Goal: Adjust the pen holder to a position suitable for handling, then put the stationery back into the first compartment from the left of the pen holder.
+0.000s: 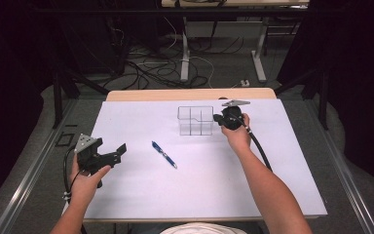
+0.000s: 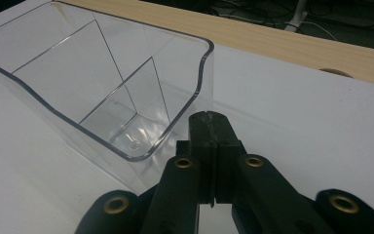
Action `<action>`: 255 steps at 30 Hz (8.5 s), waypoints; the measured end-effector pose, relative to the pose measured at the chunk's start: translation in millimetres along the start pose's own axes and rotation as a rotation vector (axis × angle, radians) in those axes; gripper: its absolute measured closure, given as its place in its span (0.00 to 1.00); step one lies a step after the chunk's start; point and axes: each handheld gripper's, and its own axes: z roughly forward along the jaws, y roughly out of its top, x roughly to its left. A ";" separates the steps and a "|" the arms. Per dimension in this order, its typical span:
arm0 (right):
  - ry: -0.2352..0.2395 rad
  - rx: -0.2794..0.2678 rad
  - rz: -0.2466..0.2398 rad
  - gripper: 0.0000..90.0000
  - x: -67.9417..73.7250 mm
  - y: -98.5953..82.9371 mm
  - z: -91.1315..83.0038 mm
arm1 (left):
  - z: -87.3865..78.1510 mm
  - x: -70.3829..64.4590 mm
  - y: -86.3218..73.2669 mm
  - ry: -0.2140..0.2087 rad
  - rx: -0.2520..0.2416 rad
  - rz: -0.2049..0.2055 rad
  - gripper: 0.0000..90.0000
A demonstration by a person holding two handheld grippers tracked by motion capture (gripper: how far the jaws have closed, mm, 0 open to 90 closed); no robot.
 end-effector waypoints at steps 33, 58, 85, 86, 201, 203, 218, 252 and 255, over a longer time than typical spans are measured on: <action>-0.032 -0.005 -0.005 0.88 15.5 13.5 -5.8 | 0.1 1.6 0.0 0.005 -0.004 -0.009 0.01; 0.026 -0.001 -0.052 0.52 35.8 19.2 -49.5 | 0.5 1.4 -0.3 0.009 0.005 -0.015 0.02; -0.011 -0.051 -0.051 0.14 86.5 -13.1 -70.8 | -0.8 -0.9 -0.4 0.002 0.005 -0.017 0.03; -0.011 -0.037 -0.053 0.07 90.4 -14.4 -68.1 | -0.7 -0.8 -0.4 0.002 0.005 -0.015 0.03; 0.186 0.134 -0.127 0.89 180.5 -61.5 23.5 | 1.0 -1.1 -1.8 -0.003 0.021 -0.001 0.03; 0.188 0.141 -0.133 0.89 179.9 -59.8 21.4 | 0.9 -1.2 -1.8 -0.003 0.022 0.001 0.03; 0.221 0.126 -0.145 0.89 168.8 -52.9 3.6 | 1.4 -4.2 -1.3 -0.011 0.033 0.025 0.06; 0.302 0.126 -0.156 0.89 122.3 -44.2 -70.1 | 6.1 -35.1 2.6 -0.059 0.048 0.192 0.19; 0.307 0.115 -0.158 0.89 121.5 -44.4 -72.4 | 7.9 -42.1 3.0 -0.064 0.052 0.231 0.22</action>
